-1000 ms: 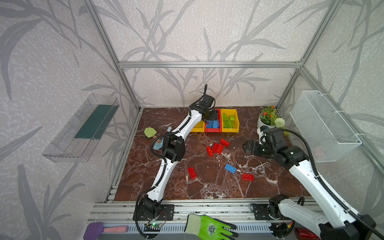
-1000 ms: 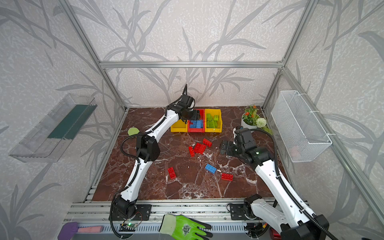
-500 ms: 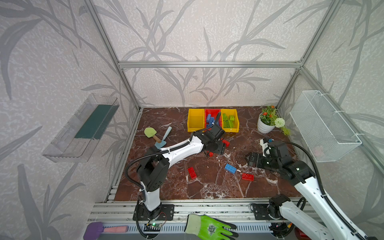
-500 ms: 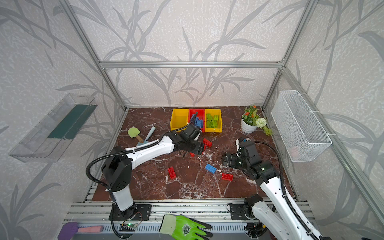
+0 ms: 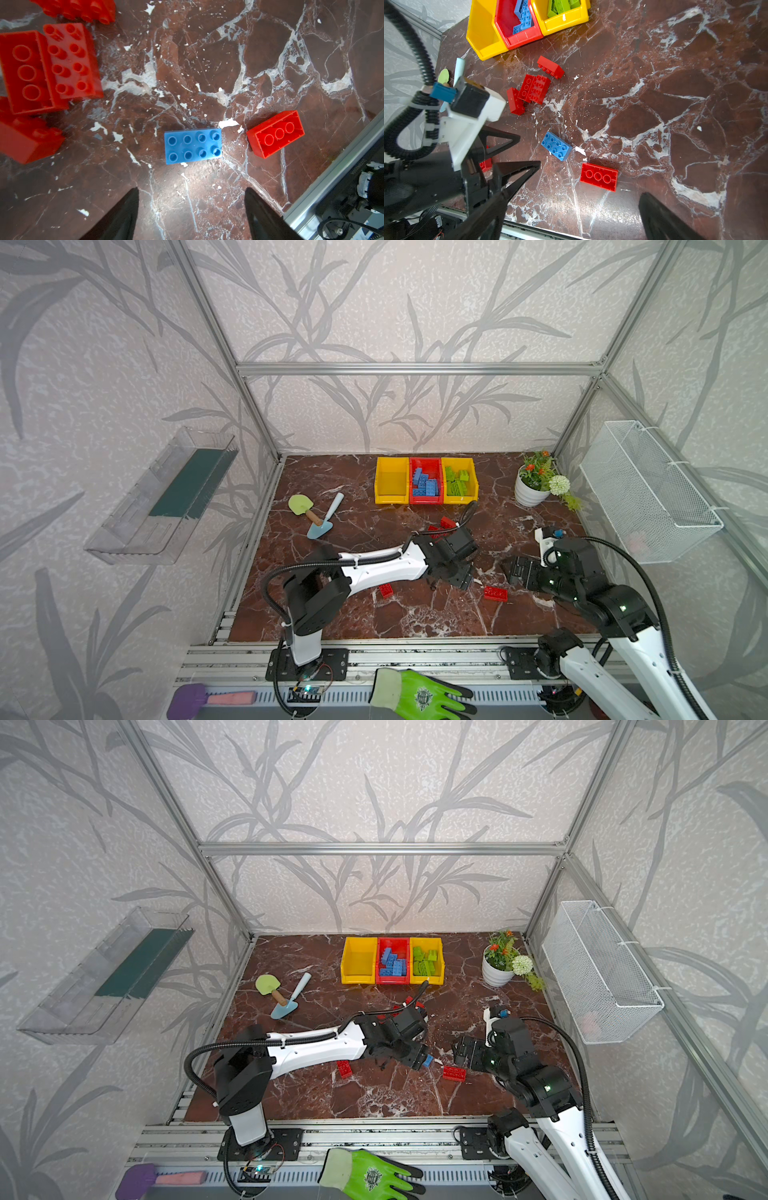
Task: Sort the legos into containers by color
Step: Pick up the lego from the center of the table.
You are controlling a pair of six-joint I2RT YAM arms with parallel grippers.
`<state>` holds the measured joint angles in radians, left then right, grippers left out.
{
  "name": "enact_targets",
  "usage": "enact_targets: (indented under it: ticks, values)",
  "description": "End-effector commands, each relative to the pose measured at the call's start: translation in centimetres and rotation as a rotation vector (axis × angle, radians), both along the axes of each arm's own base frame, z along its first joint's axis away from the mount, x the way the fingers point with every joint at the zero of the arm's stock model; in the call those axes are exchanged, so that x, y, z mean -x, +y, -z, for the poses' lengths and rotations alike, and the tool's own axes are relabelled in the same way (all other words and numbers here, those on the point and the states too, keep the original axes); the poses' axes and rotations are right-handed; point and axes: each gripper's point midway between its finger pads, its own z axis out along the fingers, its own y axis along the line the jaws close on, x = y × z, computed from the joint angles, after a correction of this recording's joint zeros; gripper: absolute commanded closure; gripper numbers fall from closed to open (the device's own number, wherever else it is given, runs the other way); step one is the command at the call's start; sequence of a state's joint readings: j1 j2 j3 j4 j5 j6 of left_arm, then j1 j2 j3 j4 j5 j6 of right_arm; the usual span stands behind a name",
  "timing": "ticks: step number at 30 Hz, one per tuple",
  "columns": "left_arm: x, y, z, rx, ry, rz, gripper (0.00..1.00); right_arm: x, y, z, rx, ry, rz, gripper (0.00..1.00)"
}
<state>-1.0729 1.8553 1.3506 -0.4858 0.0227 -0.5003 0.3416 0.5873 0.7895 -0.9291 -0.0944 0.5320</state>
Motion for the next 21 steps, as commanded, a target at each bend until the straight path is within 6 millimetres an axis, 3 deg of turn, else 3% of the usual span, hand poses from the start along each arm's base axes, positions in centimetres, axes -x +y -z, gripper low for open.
enact_targets:
  ticks: [1,7,21]
  values:
    - [-0.6,-0.2,1.0,-0.046,-0.013,-0.003,0.20,1.0,-0.7,0.1,0.016,0.019,0.020,0.01]
    - [-1.2,-0.9,3.0,-0.107,-0.009,0.017,0.19,1.4,-1.0,0.0,0.024,0.020,0.027,0.01]
    - [-0.9,-2.0,5.6,-0.138,0.049,0.052,0.20,1.5,-1.1,0.2,0.027,0.016,0.029,0.01]
